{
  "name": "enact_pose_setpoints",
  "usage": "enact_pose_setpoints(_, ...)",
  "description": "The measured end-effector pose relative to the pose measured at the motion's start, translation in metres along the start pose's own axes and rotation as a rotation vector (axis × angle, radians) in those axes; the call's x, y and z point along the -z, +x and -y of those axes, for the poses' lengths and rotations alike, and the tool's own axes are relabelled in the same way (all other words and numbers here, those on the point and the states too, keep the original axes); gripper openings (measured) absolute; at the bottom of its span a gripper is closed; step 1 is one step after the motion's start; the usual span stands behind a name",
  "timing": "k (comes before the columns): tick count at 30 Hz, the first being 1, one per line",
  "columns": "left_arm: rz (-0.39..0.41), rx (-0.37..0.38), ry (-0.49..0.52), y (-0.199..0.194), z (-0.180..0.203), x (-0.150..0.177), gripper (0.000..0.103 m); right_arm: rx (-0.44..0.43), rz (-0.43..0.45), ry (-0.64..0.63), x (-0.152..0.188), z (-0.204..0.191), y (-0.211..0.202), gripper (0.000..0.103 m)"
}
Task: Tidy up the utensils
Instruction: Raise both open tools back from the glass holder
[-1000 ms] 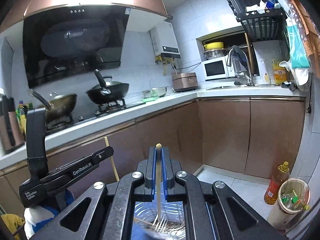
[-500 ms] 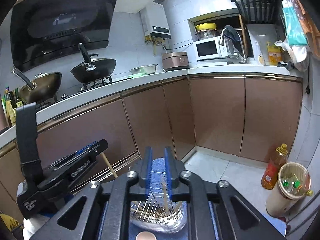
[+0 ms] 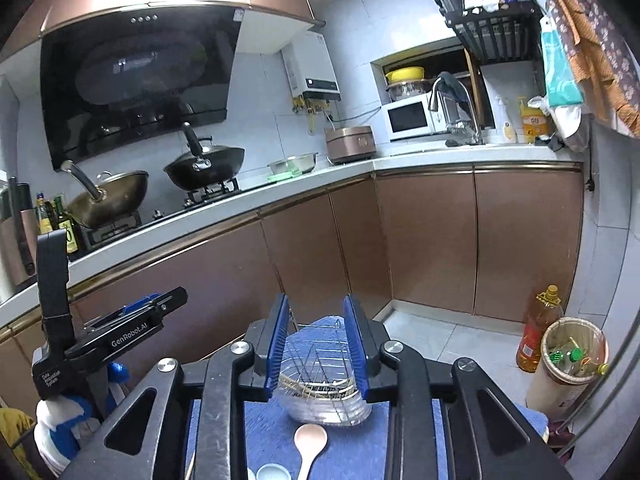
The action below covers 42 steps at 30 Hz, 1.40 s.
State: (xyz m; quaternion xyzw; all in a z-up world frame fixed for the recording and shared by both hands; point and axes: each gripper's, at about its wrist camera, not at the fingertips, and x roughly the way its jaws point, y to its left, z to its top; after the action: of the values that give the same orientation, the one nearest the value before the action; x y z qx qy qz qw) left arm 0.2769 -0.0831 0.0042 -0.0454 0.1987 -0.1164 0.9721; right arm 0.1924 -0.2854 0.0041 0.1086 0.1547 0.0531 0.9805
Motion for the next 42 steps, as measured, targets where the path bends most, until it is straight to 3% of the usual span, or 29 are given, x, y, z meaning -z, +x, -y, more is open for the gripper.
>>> enact_pose_setpoints(13,0.013,0.009,0.01,-0.094,-0.012,0.009,0.05,-0.027,0.049,0.003,0.009,-0.022,-0.082,0.038)
enact_pose_setpoints(22,-0.009,0.116,-0.061,-0.138,-0.027,0.023,0.05,-0.036,0.05,0.042,0.019,-0.03,-0.115,0.043)
enact_pose_setpoints(42,0.084,0.082,-0.073,-0.217,-0.042,0.046,0.05,-0.065,0.058,0.067,0.039,-0.05,-0.159,0.049)
